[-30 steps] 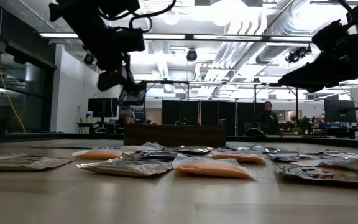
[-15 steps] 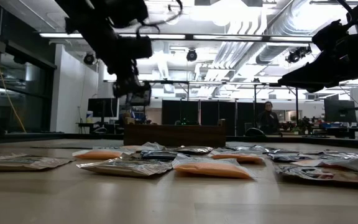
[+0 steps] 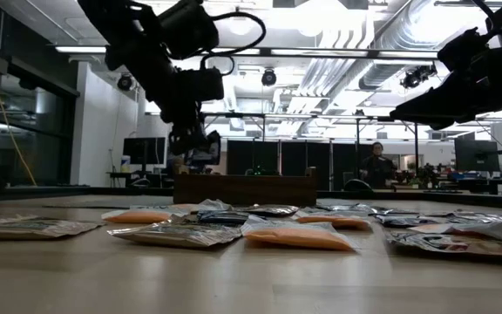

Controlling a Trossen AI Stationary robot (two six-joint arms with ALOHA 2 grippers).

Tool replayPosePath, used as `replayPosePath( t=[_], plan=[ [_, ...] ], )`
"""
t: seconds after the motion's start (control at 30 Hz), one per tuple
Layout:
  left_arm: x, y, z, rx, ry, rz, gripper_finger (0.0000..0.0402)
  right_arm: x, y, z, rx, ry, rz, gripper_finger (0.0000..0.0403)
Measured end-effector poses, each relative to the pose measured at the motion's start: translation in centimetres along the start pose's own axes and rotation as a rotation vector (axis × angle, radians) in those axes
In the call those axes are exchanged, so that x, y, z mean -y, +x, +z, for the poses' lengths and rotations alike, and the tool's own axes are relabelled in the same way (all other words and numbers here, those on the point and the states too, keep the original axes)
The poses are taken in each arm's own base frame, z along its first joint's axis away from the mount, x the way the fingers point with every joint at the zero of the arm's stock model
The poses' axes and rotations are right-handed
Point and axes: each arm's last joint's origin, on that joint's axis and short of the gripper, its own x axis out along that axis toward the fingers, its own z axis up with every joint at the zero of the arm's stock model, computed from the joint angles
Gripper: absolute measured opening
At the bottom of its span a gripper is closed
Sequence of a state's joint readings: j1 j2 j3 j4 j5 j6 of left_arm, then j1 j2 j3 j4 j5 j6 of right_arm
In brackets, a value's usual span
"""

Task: Pick & Place Tea
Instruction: Put the violet tea bag into the left section of the wooden organizer

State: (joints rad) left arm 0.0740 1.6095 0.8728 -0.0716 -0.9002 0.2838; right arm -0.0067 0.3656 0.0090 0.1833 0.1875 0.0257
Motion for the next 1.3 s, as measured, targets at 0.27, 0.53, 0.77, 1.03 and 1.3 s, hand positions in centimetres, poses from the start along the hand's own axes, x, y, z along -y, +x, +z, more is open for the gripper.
replayPosePath(
  t=[0.27, 0.53, 0.77, 1.03, 1.3],
  plan=[
    [0.7, 1.2, -0.2, -0.012, 0.002, -0.023, 0.0, 0.0, 0.0, 0.0, -0.001, 0.0, 0.0, 0.0162],
    [0.4, 1.7, -0.2, -0.003, -0.034, -0.047, 0.0, 0.0, 0.0, 0.0, 0.0, 0.0, 0.0, 0.0157],
    [-0.1, 2.3, -0.5, -0.024, -0.041, -0.041, 0.0, 0.0, 0.0, 0.0, 0.0, 0.0, 0.0, 0.0162],
    [0.3, 2.4, -0.5, -0.023, -0.032, -0.072, 0.0, 0.0, 0.0, 0.0, 0.0, 0.0, 0.0, 0.0157],
    [1.6, 3.3, -1.1, -0.054, 0.043, -0.078, 0.0004, 0.0, 0.0, 0.0, -0.001, 0.0, 0.0, 0.0161]
  ],
)
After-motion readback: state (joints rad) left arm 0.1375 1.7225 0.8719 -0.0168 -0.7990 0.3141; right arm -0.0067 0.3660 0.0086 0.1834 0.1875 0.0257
